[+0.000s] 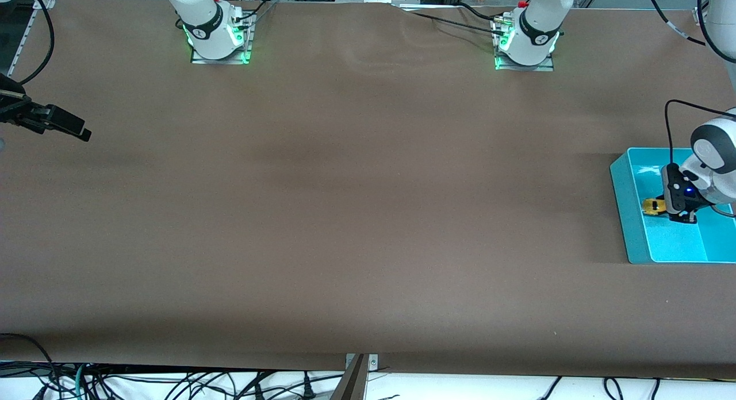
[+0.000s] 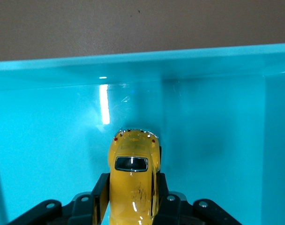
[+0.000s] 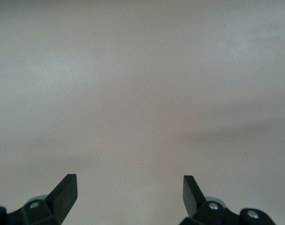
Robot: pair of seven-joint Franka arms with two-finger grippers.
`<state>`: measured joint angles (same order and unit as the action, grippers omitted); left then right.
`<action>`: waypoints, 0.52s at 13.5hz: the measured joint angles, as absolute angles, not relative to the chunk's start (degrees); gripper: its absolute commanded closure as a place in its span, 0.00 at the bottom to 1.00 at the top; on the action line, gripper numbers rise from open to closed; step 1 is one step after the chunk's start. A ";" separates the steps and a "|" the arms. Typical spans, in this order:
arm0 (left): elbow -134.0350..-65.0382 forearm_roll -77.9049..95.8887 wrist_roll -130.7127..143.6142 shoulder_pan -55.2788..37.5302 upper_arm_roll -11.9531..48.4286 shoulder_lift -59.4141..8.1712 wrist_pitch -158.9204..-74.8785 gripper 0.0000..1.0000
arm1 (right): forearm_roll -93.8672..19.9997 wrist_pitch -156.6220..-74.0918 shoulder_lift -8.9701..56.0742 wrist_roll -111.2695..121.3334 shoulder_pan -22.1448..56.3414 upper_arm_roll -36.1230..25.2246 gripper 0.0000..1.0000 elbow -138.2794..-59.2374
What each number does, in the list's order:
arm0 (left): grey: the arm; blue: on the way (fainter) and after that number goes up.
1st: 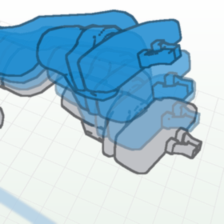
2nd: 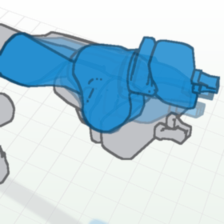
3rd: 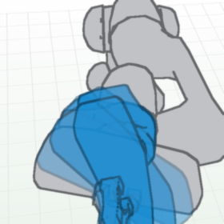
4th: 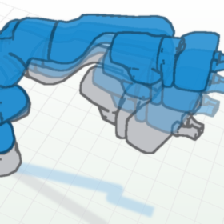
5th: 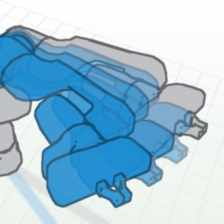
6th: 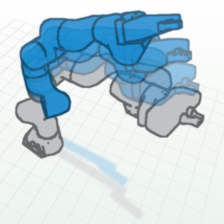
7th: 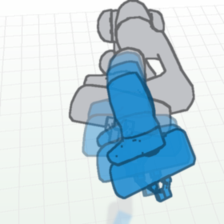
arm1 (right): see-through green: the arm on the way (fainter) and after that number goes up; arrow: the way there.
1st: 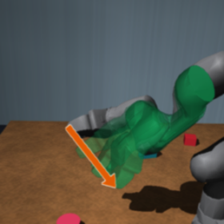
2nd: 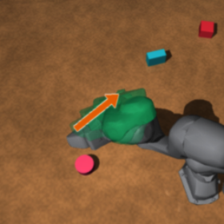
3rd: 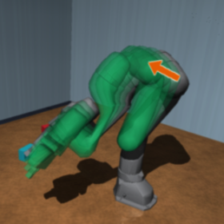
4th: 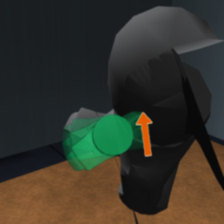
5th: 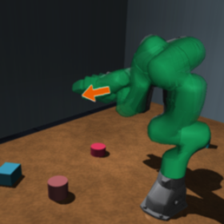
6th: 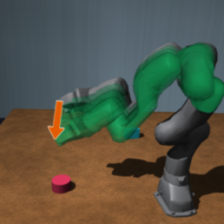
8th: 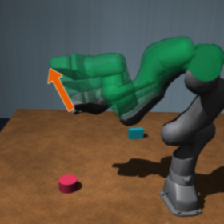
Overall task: Wind and store yellow beetle car
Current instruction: 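Lower the car into the blue bin and open the left gripper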
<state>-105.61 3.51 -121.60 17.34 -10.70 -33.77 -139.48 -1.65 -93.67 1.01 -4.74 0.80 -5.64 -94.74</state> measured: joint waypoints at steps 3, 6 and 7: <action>-105.41 4.91 -121.60 17.35 -10.73 -35.07 -140.40 0.42 | -1.65 -93.67 1.01 -4.74 0.80 -5.64 0.00 -94.74; -104.86 5.06 -121.60 17.31 -10.61 -35.07 -139.99 0.01 | -1.65 -93.66 1.02 -4.74 0.80 -5.64 0.00 -94.74; -104.24 5.14 -121.59 17.30 -10.58 -34.90 -138.71 0.00 | -1.65 -93.66 1.02 -4.74 0.80 -5.64 0.00 -94.74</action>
<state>-104.24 5.14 -121.59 17.30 -10.58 -34.90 -138.71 -1.65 -93.66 1.02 -4.74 0.80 -5.64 -94.74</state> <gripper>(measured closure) 0.344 0.000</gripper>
